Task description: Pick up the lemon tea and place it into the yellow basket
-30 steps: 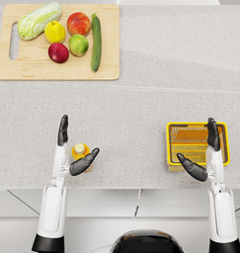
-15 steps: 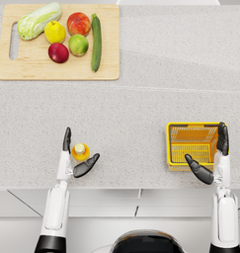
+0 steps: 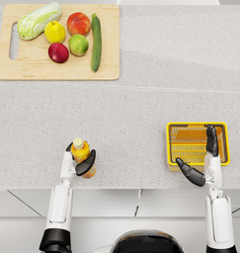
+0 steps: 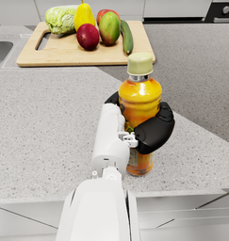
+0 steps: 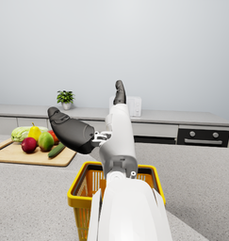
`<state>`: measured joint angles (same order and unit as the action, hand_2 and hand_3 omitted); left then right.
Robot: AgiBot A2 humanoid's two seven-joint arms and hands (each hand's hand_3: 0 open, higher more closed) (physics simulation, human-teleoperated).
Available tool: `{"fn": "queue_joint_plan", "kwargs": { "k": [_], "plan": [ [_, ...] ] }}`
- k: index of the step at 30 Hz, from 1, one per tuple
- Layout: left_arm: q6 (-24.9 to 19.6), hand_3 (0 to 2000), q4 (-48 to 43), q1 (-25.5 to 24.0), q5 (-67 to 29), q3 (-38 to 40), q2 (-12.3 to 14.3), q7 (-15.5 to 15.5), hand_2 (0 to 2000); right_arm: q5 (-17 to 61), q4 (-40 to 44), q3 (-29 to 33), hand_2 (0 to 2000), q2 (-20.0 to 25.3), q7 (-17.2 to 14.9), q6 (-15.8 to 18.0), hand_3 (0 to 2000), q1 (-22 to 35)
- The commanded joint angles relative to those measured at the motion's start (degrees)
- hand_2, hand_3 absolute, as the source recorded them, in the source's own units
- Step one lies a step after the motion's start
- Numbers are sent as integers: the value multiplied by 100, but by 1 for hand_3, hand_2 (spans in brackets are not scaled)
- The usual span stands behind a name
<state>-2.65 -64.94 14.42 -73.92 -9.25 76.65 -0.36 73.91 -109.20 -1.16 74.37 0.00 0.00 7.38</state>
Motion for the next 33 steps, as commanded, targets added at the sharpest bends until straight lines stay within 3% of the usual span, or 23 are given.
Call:
{"fn": "queue_joint_plan", "kwargs": {
  "k": [1,7,12,18,19,20,21,25,26,27,28,29,30,31,33],
  "plan": [
    [-60,2000,-307,146,0,98,50,9,2000,0,-119,-346,0,97,0,0,0,291],
    [-306,2000,-2654,639,-3,5,325,36,2000,0,392,-1442,0,429,0,0,0,551],
    [-379,2000,-3079,1123,0,-609,749,27,2000,0,838,-1785,0,720,0,0,0,900],
    [-442,2000,-3077,1472,1,-1639,1290,11,2000,986,1383,-2271,0,1231,0,0,0,1487],
    [-448,2000,-3016,1538,1,-1777,1295,9,2000,1034,1498,-2310,0,1293,0,0,0,1563],
    [-444,2000,-2946,2991,-5,-4005,-427,13,2000,1074,1552,-2352,0,1325,-1,-2,0,1601],
    [-345,2000,-2916,1886,-22,-2486,836,25,2000,1110,1568,-2380,0,1347,-7,-7,0,1667],
    [-150,2000,-2961,1939,-68,-3025,551,34,2000,1174,1504,-2305,0,1324,-15,98,0,1780],
    [-58,2000,-2938,1966,-70,-3058,502,20,2000,1181,1485,-2352,1361,1300,-23,178,327,1782],
    [-45,2000,-2923,1997,-70,-3076,464,-3,2000,1194,1466,-2374,2000,1276,-10,1041,653,1761],
    [-1,2000,-2920,2019,-69,-3080,414,-33,2000,1194,1466,-2401,2000,1248,-27,1426,980,1774],
    [3,2000,-2939,2046,-68,-3097,374,-33,2000,1198,1403,-2429,2000,1192,-29,1415,1307,1749],
    [-60,1673,-2958,2053,-61,-3076,294,-34,639,1198,1359,-2394,2000,1176,-28,1542,1633,1771],
    [-14,1347,-3029,2038,-49,-2957,218,-38,0,1196,1319,-2307,2000,1165,-24,1741,1960,1802],
    [9,693,-3241,1974,-33,-2602,58,-21,0,1185,1335,-2034,2000,1228,-63,1734,2000,1932]
  ]
}}
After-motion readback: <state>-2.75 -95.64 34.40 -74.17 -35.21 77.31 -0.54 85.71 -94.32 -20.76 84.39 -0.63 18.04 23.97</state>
